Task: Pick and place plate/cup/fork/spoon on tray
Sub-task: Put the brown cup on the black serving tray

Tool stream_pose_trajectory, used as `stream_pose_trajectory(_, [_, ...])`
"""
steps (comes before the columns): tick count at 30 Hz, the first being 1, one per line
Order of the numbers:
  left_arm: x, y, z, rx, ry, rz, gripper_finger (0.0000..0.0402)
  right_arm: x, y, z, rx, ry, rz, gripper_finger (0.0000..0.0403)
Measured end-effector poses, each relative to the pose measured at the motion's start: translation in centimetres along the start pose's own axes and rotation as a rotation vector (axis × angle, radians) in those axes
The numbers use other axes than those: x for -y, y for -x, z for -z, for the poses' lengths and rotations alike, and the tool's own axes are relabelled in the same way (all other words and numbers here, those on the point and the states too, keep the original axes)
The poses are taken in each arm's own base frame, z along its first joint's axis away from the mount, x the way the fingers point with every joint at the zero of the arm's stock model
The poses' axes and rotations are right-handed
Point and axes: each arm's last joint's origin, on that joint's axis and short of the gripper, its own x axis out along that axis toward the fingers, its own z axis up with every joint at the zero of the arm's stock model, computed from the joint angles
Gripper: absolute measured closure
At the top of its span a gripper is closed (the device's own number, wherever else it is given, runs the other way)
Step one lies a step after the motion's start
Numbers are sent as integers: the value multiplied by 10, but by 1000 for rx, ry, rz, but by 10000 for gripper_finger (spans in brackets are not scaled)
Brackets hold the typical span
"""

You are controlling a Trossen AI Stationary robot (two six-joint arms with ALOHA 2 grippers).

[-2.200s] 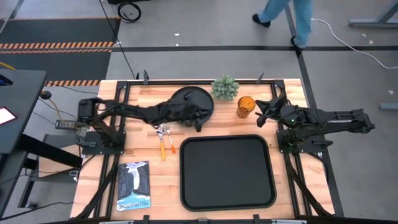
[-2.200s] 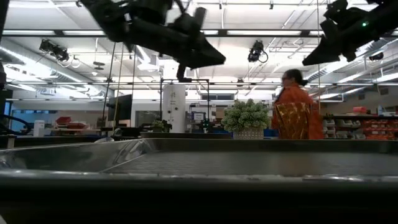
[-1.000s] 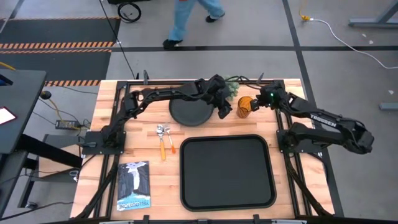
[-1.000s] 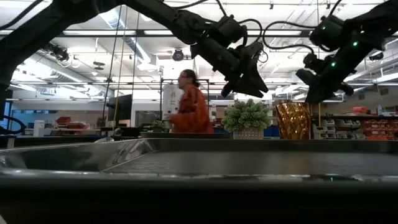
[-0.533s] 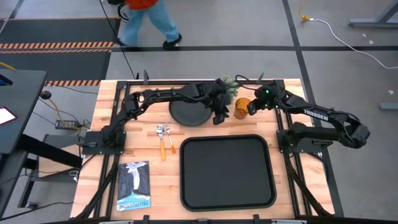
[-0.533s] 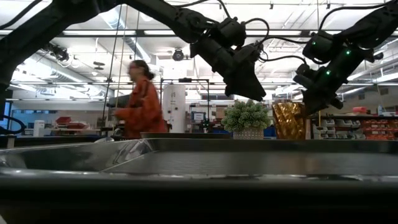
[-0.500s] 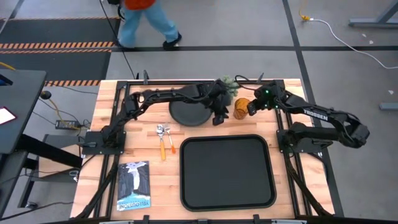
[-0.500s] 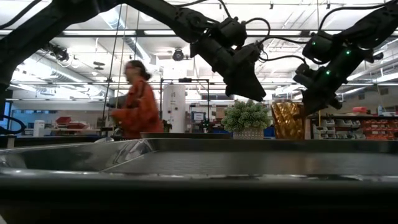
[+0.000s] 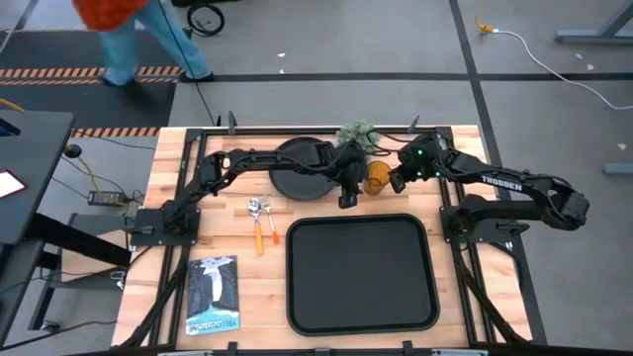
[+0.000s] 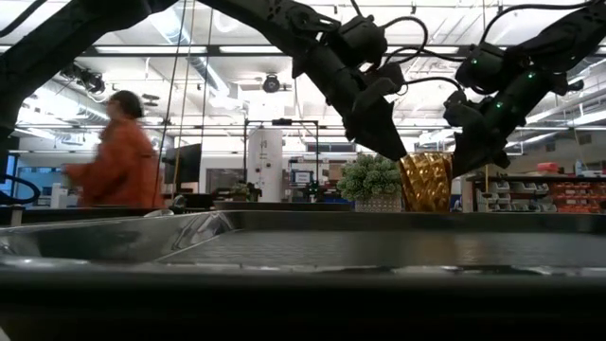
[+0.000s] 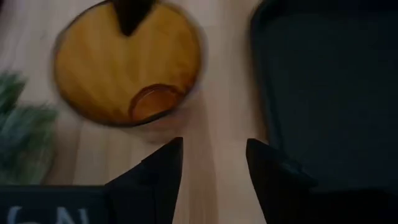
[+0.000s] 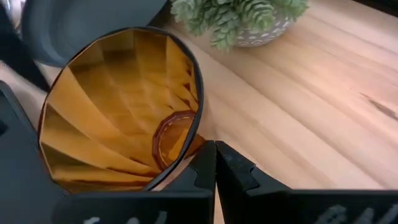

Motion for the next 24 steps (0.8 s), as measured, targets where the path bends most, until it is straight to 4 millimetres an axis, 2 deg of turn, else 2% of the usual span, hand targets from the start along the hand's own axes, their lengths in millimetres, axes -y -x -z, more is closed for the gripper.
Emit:
stream_pose_trajectory(6, [-14,21,-17,0,174,-24,214,-3,0,1,22,28,98,392])
stream_pose_trajectory(10, [-24,32,-30,84,311,-39,214,-5,4,0,58,46,152,392])
stream_pose_trajectory(20, [-27,17,-25,89,463,-93,214,-8,42,2,287,39,413,392])
stream_pose_trajectory(24, [-30,7,-21,93,549,-94,222,-13,56,2,384,57,434,392])
